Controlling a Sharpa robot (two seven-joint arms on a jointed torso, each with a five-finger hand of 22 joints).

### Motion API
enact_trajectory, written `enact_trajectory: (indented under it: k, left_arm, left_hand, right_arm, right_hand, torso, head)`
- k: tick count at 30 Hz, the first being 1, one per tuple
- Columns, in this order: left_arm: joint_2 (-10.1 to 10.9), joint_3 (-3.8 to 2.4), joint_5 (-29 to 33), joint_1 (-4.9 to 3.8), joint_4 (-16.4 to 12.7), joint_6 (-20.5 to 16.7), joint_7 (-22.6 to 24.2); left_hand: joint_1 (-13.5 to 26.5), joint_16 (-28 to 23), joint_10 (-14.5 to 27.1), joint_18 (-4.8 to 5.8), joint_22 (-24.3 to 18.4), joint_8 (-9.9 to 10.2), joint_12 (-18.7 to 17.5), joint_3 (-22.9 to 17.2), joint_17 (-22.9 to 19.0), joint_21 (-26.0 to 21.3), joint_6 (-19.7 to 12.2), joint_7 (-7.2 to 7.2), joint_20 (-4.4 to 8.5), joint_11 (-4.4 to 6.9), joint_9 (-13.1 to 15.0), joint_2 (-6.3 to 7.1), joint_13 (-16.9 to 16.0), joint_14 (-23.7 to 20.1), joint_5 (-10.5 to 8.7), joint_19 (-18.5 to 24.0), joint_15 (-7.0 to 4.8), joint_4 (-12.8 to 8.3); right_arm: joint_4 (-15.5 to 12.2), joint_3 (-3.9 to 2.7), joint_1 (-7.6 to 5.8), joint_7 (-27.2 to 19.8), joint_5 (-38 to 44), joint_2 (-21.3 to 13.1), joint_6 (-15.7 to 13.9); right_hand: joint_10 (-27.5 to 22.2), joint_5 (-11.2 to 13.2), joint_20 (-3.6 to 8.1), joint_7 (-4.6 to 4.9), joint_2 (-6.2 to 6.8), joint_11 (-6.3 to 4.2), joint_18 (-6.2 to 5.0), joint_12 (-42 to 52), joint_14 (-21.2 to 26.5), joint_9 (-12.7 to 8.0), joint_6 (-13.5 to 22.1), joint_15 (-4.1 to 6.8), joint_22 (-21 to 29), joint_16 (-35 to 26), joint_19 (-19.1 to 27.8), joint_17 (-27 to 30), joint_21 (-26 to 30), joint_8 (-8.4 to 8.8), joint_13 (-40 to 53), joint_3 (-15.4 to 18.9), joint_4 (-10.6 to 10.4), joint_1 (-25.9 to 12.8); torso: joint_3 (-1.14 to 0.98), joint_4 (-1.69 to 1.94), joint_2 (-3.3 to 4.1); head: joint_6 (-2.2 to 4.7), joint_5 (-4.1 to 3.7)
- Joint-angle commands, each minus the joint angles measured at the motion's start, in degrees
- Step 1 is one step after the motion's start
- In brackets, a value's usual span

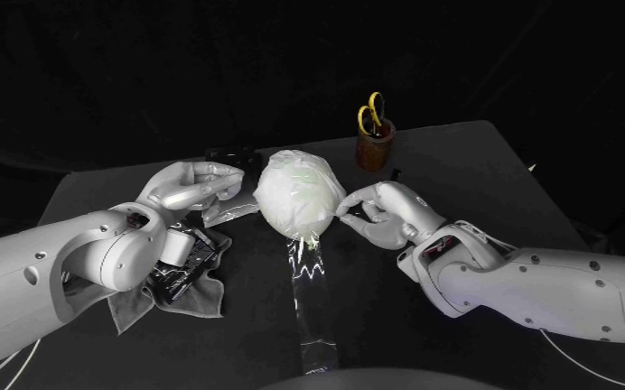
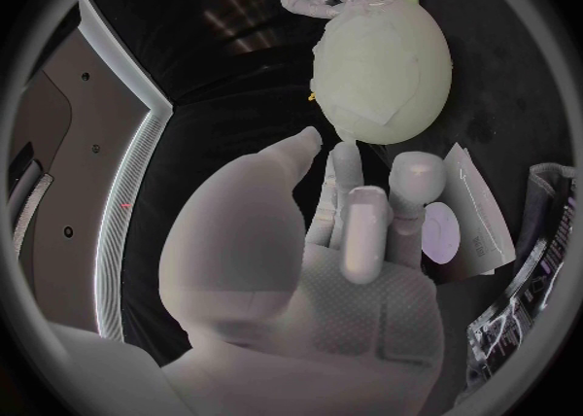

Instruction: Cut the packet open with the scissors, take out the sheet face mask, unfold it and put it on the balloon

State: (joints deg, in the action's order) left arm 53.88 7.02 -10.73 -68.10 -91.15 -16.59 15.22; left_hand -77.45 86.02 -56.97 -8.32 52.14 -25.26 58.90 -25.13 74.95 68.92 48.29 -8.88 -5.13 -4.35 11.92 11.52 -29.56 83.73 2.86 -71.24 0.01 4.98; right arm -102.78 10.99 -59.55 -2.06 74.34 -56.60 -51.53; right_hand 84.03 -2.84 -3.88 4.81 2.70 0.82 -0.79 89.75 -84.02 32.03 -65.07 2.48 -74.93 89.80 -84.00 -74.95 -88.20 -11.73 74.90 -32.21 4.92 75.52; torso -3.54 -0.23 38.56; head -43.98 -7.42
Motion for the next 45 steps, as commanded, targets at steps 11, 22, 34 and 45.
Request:
enact_trajectory:
  k: [11, 22, 34, 45]
  left_arm:
    - [0.0, 0.16, 0.3, 0.0, 0.0, 1.1, 0.3]
    - [0.1, 1.39, 0.3, 0.05, -0.1, 1.2, -0.2]
    - [0.0, 1.61, 0.3, 0.09, 0.0, 1.3, 0.1]
    - [0.1, 1.63, 0.3, 0.1, -0.2, 1.4, 0.3]
  left_hand:
    - [-0.3, 0.1, 0.4, 0.76, 0.0, 0.0, 0.3, 0.5, 1.3, 0.3, 0.0, -0.37, -0.3, 0.02, -0.1, 0.0, 0.0, 1.3, -0.11, 0.1, 0.29, 0.2]
    - [0.0, 0.1, 0.5, 0.74, -0.1, 0.0, 0.1, 0.7, 1.1, 0.3, 0.0, -0.38, -0.35, -0.01, -0.1, 0.0, 0.2, 1.2, -0.11, 0.2, 0.33, 0.5]
    - [-0.1, -0.1, 0.7, 0.64, -0.5, 0.0, -0.1, 0.8, 0.6, 0.1, 0.0, -0.35, -0.37, 0.01, -0.2, 0.08, 0.4, 1.0, -0.11, 0.5, 0.34, 0.7]
    - [-0.1, -0.2, 0.8, 0.6, -0.6, 0.0, -0.3, 1.0, 0.3, 0.0, 0.0, -0.34, -0.38, 0.01, -0.2, 0.17, 0.5, 0.9, -0.11, 0.6, 0.34, 0.7]
  right_arm:
    - [-1.7, 0.0, 0.67, -0.1, 4.0, -1.7, 6.7]
    - [-1.3, 0.0, 1.03, 0.7, 4.8, -2.2, 6.4]
    - [-1.4, 0.01, 1.16, -5.7, 0.3, -2.3, -4.4]
    - [-0.1, 0.01, 1.31, -2.0, 1.5, -0.7, -5.1]
  right_hand:
    - [6.0, 0.1, 0.51, -0.32, 0.27, -0.56, 0.33, 0.3, -6.0, 0.9, 0.0, 0.48, -14.5, 0.2, -4.9, -15.1, -0.1, -0.92, 15.1, -1.0, 0.1, -1.4]
    - [6.0, 0.1, 0.55, -0.4, 0.35, -0.63, 0.34, 0.3, -6.0, 1.6, 0.1, 0.52, -14.5, 0.2, -4.9, -15.1, -0.1, -1.37, 15.1, -1.4, 0.3, -1.7]
    - [6.0, 0.1, -0.09, 1.82, 6.12, 1.12, -0.38, 0.3, -6.0, 1.1, 7.1, -0.7, -13.5, 0.2, -3.1, -15.1, 2.8, 1.99, 15.1, 3.2, -2.0, -7.3]
    - [5.0, 0.1, -1.06, 2.54, 7.19, 1.89, -1.33, -2.1, -6.0, 0.6, 8.1, -1.48, -12.1, 0.2, -0.7, -15.1, 6.6, 3.14, 14.0, 5.3, -3.3, -7.4]
  torso:
    - [0.0, 0.05, 0.03]
    - [0.0, 0.02, 0.03]
    - [-0.01, 0.02, 0.05]
    - [-0.02, 0.05, 0.13]
  head:
    - [0.15, -0.23]
    - [0.08, -0.13]
    - [0.11, -0.32]
    - [0.06, -0.36]
